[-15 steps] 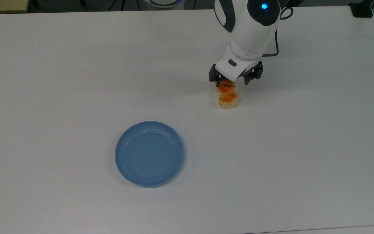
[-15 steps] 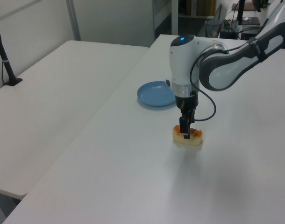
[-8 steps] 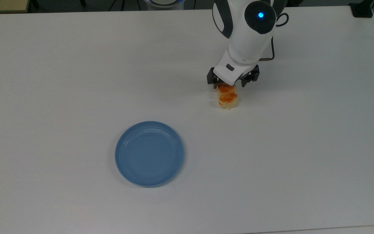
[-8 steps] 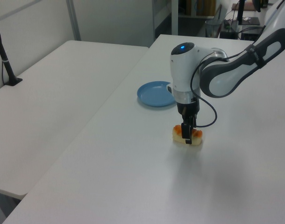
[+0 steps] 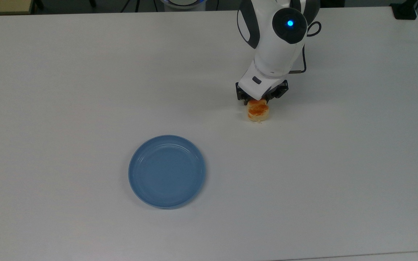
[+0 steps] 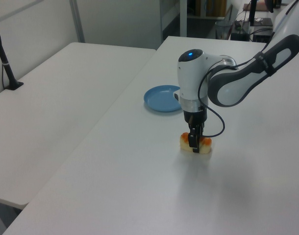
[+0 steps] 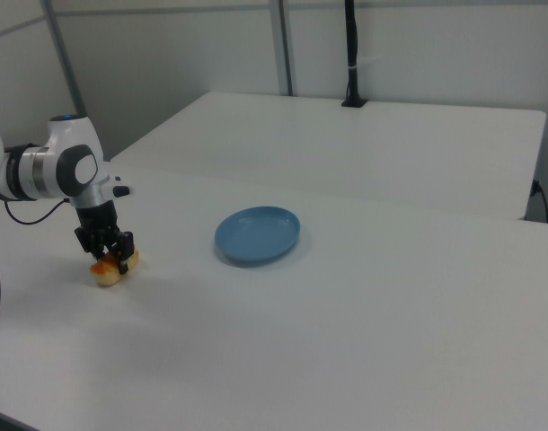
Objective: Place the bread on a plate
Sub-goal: 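Lift the bread roll and carry it over the blue plate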
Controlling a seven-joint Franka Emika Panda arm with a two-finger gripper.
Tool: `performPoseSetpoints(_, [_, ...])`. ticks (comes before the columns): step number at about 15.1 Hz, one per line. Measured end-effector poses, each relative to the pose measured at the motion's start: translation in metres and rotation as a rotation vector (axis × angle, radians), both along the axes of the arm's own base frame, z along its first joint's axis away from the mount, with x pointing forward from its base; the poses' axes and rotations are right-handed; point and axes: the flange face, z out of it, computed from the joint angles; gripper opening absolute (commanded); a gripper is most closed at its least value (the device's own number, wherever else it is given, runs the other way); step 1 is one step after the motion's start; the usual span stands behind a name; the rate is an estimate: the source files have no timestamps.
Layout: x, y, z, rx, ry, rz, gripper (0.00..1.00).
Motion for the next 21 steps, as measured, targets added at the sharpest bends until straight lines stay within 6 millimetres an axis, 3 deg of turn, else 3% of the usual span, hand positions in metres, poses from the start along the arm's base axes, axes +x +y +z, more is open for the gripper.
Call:
performPoseSetpoints(5, [0.006,0.001,0.018,0.007,-0.034,0.000,0.41])
performPoseSetpoints(12, [0.012,-0.018,0.082,-0.004,-0.056,0.008,0.42])
performPoseSetpoints(15, [0.027,-0.057,0.098,-0.017,-0.079,0.015,0.42])
performPoseSetpoints(21, [0.064,-0.166,0.125,-0.062,-0.134,0.003,0.43])
